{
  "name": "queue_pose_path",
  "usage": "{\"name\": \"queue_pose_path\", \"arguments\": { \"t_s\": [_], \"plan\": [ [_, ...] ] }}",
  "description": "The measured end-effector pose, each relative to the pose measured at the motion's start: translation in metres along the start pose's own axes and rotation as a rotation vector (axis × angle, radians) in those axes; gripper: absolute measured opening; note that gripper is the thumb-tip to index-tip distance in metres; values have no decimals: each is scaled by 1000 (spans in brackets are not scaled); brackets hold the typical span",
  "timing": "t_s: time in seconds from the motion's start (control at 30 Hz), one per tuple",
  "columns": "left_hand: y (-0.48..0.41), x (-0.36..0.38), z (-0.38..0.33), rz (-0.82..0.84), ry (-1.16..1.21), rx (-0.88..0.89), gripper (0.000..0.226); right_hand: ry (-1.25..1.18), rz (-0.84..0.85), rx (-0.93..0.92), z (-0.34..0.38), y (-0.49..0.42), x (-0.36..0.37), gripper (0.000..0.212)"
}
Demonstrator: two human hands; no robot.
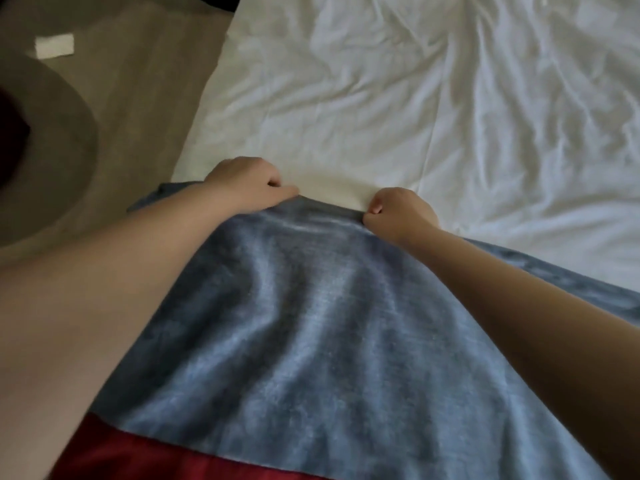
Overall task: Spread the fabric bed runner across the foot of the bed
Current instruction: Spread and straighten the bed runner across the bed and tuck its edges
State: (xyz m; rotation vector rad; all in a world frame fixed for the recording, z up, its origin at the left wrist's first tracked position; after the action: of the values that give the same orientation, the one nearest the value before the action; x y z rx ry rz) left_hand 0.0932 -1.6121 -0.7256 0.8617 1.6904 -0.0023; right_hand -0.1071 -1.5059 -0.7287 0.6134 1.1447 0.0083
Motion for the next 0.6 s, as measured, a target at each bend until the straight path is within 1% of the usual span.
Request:
{"name": "queue_pose_path", "arguments": {
  "t_s": [0.03,0.1,0.17,0.2,0.27,0.3,0.33,0.4,0.47,0.53,0.6],
  "plan": [
    [1,-2,15,22,59,-37,48,-3,12,1,1,-1,0,19],
    [3,-7,44,47,131,-69,35,-19,32,-5,5,-3,1,16],
    [7,-15,69,63,144,-52,21,-61,34,-20,13,-5,2,11],
    [9,-18,80,69,140,-41,20,-88,28,-38,20,-7,2,10],
    [10,-23,100,64,114,-6,17,-143,10,-89,40,-10,3,15],
    [11,-24,107,53,101,17,11,-174,10,-120,52,-12,4,18],
    [10,-24,112,33,92,39,7,-201,19,-155,65,-13,7,19],
    [9,-25,116,-31,67,75,6,-204,63,-228,92,-16,14,15],
    [8,-31,116,-112,8,96,7,-107,123,-277,112,-22,18,11],
    [3,-39,117,-203,-43,116,10,-22,160,-283,119,-31,13,9],
    [-2,-41,121,-250,-38,97,14,-7,172,-263,120,-38,8,7]
  ]
}}
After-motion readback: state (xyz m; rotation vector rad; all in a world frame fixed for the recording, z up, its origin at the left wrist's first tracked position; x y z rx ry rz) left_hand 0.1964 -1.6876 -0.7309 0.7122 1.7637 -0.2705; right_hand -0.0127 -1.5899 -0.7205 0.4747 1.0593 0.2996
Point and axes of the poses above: each hand's wrist, its own y-axis away from the middle knuckle, its own x-axis out of the palm, z = x × y, the point moved 7 cm from there along -y, towards the middle knuckle, and after that the axes turned 1 degree about x, right-handed, at the moved point
